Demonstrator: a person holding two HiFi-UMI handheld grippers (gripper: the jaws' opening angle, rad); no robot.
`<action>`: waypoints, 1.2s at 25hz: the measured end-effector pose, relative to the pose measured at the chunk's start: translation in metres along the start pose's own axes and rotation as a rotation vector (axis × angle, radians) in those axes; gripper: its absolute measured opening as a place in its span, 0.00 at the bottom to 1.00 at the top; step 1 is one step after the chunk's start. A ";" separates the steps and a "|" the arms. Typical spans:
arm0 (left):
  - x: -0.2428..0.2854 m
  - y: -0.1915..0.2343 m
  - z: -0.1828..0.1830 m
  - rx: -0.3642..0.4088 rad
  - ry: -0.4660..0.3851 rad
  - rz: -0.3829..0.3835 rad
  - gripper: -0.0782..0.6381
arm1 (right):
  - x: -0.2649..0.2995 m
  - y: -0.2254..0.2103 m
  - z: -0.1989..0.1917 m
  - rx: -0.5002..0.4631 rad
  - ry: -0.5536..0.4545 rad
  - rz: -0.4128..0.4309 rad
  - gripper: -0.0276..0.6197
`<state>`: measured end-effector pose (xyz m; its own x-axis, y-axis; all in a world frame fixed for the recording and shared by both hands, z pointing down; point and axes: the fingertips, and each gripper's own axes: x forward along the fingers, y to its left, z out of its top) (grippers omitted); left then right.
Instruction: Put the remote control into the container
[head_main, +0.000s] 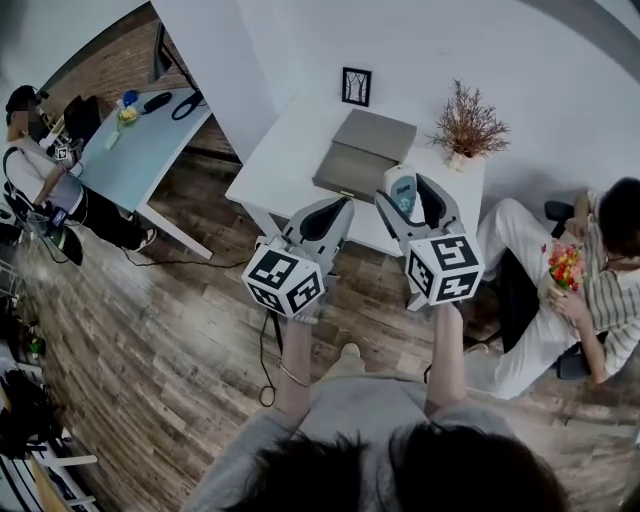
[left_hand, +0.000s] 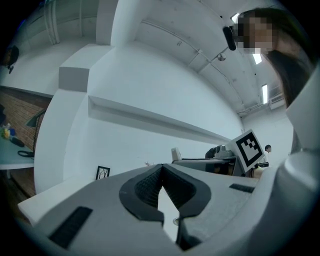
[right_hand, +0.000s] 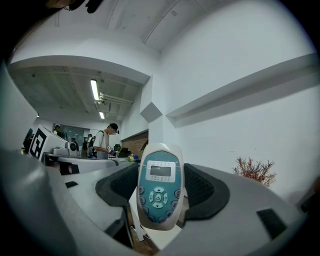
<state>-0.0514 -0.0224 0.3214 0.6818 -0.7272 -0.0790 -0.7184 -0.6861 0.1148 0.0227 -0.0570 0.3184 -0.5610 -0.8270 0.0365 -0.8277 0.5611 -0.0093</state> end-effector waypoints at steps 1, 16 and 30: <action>0.001 0.005 0.000 -0.002 0.001 -0.004 0.11 | 0.005 0.000 0.000 -0.001 0.001 -0.002 0.48; 0.007 0.062 -0.010 -0.005 0.036 -0.060 0.11 | 0.053 -0.002 -0.012 0.032 0.002 -0.065 0.48; 0.046 0.097 -0.015 -0.018 0.047 -0.043 0.11 | 0.095 -0.041 -0.021 0.040 0.031 -0.055 0.48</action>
<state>-0.0874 -0.1222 0.3439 0.7179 -0.6951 -0.0377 -0.6861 -0.7157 0.1303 0.0039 -0.1580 0.3435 -0.5145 -0.8547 0.0689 -0.8575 0.5125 -0.0461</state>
